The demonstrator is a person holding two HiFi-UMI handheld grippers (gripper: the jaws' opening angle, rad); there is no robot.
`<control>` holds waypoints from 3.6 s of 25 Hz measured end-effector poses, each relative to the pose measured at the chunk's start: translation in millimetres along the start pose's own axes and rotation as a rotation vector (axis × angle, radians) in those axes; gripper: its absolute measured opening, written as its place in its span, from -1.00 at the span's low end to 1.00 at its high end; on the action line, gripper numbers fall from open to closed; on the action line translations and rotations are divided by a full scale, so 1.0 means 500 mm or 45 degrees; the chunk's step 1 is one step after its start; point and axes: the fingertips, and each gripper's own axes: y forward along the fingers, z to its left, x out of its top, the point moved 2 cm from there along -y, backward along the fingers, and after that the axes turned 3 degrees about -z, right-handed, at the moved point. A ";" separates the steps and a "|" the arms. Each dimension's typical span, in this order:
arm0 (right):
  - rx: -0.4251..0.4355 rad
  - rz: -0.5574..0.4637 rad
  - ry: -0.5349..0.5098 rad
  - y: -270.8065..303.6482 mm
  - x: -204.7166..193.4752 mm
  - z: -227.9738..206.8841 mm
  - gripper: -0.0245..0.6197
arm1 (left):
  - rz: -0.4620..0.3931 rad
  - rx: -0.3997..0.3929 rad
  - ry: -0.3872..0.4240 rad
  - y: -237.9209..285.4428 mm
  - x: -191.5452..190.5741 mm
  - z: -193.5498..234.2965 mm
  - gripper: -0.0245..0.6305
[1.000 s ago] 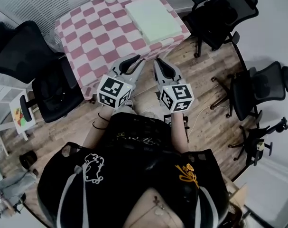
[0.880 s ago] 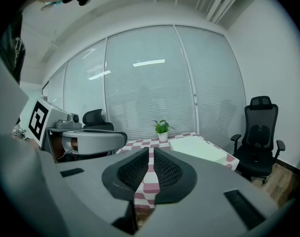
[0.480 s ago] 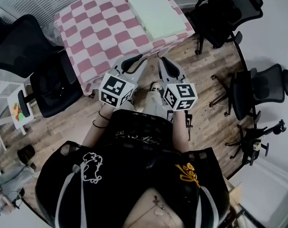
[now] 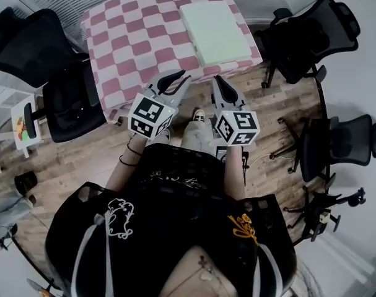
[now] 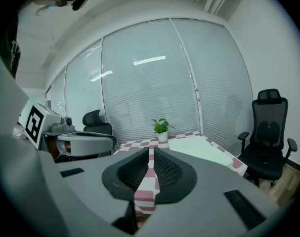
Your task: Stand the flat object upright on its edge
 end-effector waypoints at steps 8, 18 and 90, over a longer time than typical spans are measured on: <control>0.110 0.029 -0.029 0.062 0.034 -0.151 -0.81 | 0.009 0.146 -0.025 0.135 0.015 0.018 -0.68; 0.193 0.057 -0.023 0.102 0.062 -0.333 -0.81 | 0.027 0.274 -0.041 0.282 0.028 -0.005 -0.68; 0.449 0.705 0.431 0.577 -0.166 -0.650 -0.10 | 0.375 0.304 -0.901 0.533 -0.278 0.393 0.28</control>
